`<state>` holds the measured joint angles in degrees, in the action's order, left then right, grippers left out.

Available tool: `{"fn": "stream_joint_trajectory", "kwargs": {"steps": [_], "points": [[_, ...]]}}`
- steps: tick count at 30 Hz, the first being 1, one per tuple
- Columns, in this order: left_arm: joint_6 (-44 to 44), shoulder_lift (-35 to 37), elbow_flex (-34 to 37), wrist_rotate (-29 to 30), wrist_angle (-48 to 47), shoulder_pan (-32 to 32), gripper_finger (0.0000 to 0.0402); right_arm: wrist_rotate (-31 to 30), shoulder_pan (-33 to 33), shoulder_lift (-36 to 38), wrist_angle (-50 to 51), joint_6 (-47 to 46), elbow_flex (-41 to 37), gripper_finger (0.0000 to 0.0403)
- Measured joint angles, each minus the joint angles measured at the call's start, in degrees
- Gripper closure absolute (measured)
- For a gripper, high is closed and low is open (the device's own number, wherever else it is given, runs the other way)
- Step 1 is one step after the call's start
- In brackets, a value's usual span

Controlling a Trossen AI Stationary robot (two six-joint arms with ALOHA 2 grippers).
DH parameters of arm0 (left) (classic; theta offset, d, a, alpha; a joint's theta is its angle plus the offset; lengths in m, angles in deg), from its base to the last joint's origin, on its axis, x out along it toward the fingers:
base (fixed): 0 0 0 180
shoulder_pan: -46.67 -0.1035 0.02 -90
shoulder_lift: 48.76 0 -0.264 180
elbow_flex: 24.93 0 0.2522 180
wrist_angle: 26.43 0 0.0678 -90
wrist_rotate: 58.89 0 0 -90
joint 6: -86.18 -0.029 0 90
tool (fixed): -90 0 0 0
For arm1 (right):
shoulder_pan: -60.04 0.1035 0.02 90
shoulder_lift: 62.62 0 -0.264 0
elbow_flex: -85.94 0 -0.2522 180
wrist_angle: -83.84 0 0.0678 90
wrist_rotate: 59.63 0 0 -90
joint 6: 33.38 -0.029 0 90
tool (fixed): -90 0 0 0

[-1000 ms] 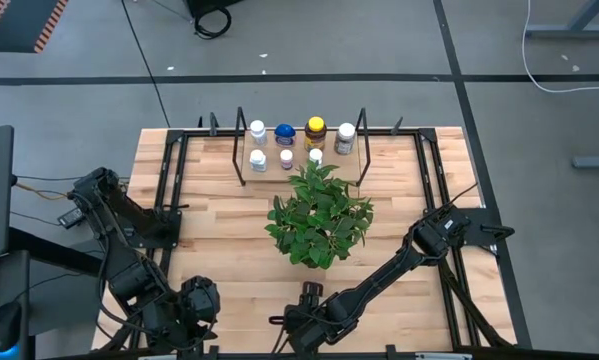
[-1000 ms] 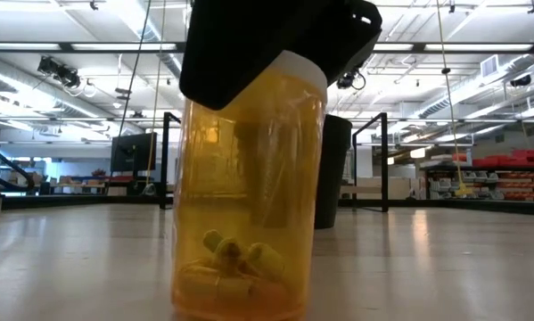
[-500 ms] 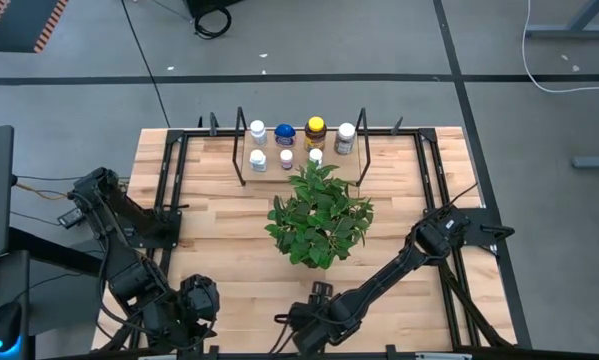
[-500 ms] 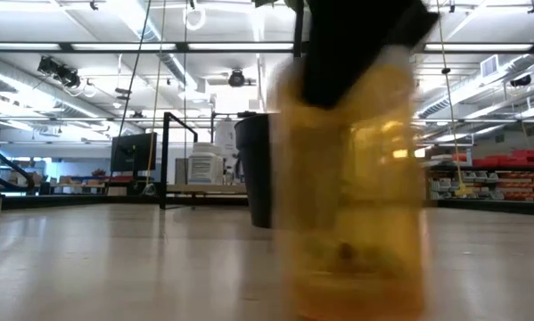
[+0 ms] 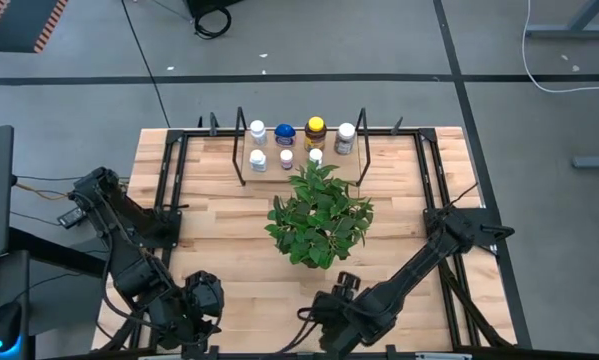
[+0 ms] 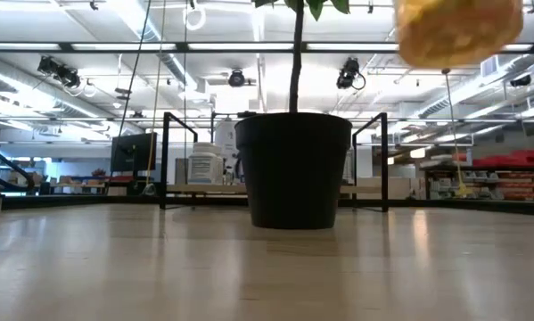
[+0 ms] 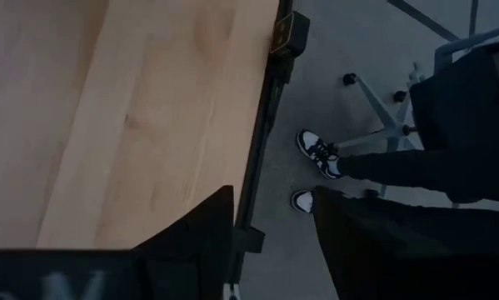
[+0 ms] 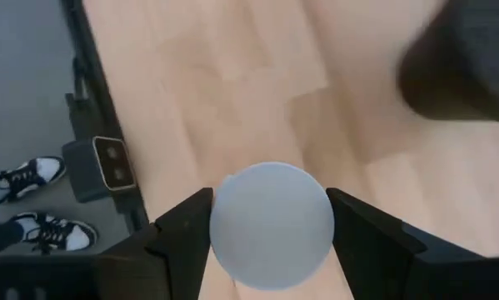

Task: Pick and place medicine bottles onto shelf by color
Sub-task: Put the orange pill bottle on the shelf

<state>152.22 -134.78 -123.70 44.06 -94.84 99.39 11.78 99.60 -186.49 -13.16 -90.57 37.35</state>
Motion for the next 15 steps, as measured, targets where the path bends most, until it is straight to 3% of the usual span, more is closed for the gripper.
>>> {"fn": "stream_joint_trajectory", "kwargs": {"steps": [15], "points": [[-3.7,1.0,0.0,-0.1,0.7,-1.5,0.023,-4.7,0.2,13.4,21.0,-8.1,0.0,0.0172]]}}
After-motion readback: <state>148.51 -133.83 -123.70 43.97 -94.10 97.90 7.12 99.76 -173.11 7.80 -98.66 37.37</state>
